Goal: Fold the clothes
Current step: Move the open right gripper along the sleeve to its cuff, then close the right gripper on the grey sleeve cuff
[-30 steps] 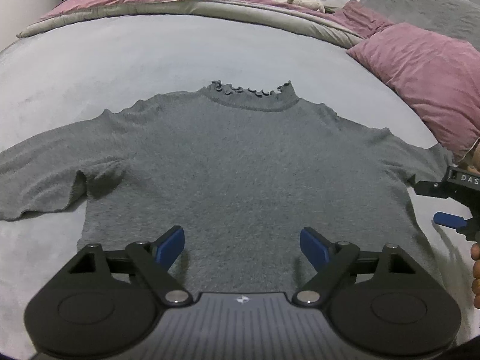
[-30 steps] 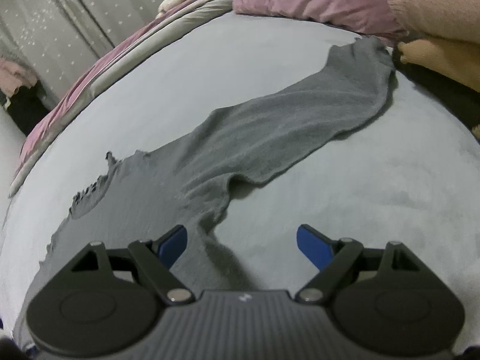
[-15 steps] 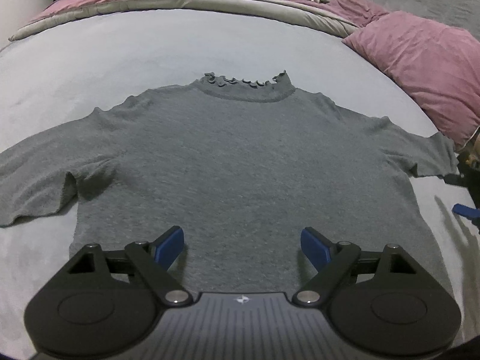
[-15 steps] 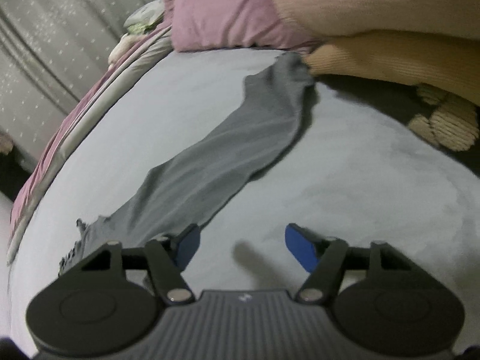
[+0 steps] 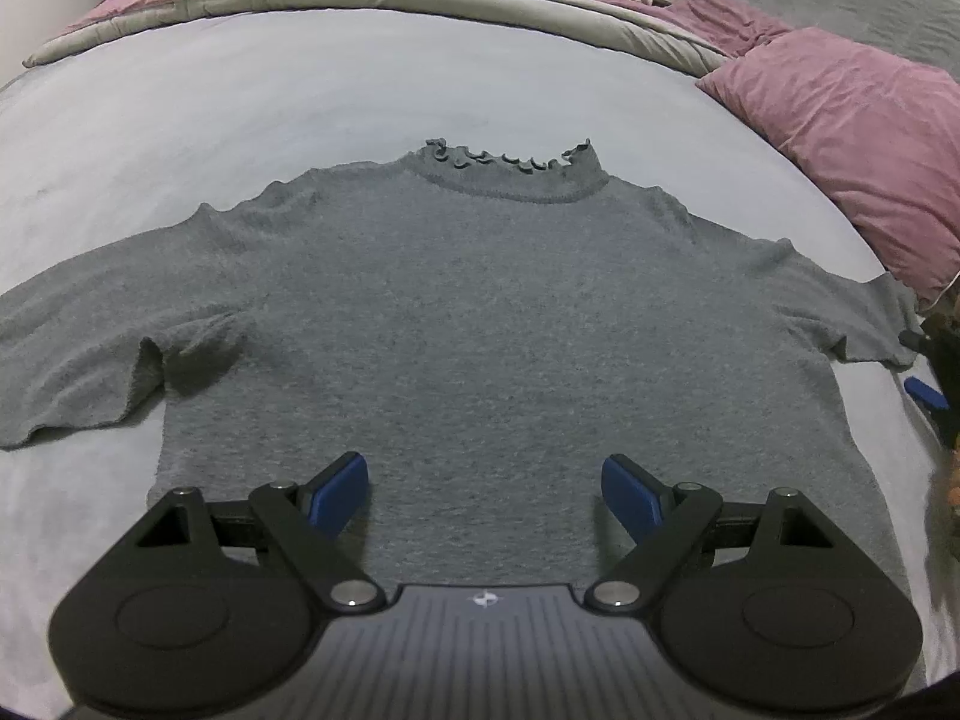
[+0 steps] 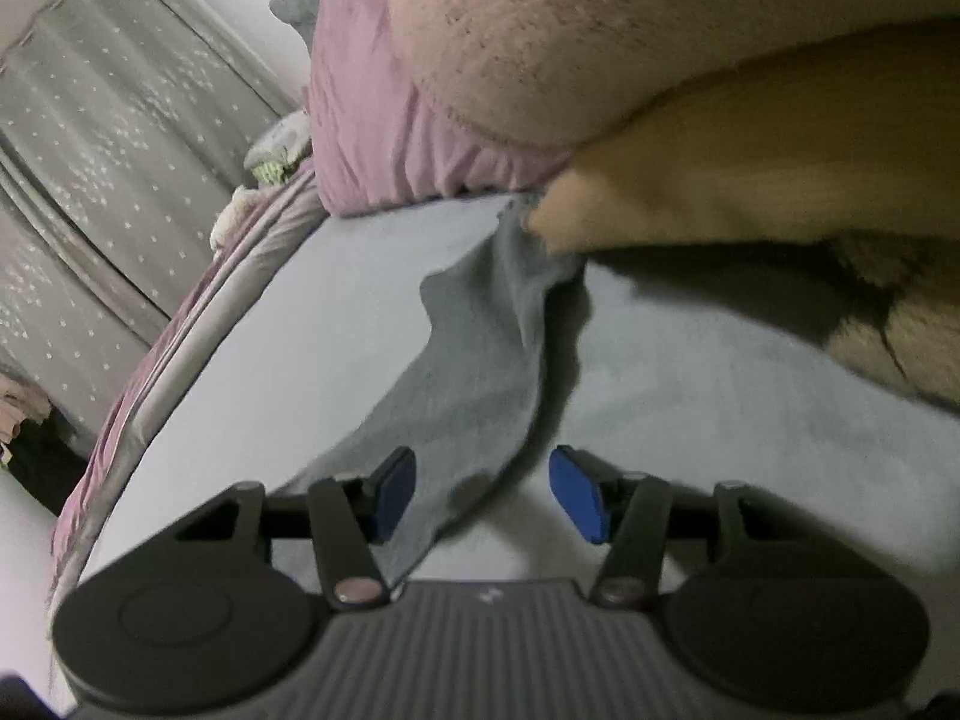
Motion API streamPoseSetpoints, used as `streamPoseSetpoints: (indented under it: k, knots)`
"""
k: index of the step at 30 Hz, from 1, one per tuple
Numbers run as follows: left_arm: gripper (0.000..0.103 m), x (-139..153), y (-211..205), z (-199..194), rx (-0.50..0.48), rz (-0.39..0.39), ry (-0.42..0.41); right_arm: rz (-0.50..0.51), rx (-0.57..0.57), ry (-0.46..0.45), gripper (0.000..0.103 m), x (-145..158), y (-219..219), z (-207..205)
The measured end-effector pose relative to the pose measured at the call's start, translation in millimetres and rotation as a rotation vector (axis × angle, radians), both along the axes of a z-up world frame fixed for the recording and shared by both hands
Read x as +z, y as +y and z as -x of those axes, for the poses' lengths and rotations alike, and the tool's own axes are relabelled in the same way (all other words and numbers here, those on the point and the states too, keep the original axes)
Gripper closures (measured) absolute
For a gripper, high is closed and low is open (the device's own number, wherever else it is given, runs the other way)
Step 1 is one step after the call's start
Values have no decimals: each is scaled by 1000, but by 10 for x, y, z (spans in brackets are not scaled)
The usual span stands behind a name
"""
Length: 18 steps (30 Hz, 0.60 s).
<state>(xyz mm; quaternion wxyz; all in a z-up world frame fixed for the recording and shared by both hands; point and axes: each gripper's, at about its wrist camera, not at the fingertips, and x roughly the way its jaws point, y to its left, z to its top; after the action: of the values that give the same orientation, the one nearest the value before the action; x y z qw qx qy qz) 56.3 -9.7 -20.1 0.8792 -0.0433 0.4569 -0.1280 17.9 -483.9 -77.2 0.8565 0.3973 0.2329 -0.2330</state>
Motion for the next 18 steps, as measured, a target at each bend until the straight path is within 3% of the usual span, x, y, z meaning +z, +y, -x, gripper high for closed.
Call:
streamPoseSetpoints:
  k: [13, 16, 18]
  knots:
    - [18, -5, -6, -7, -19, 1, 8, 156, -15, 19, 49, -34, -86, -521]
    - [18, -2, 29, -11, -9, -6, 4, 194, -4, 30, 61, -29, -52, -643]
    - [18, 1, 58, -19, -2, -8, 4, 209, 14, 30, 86, -2, -11, -695]
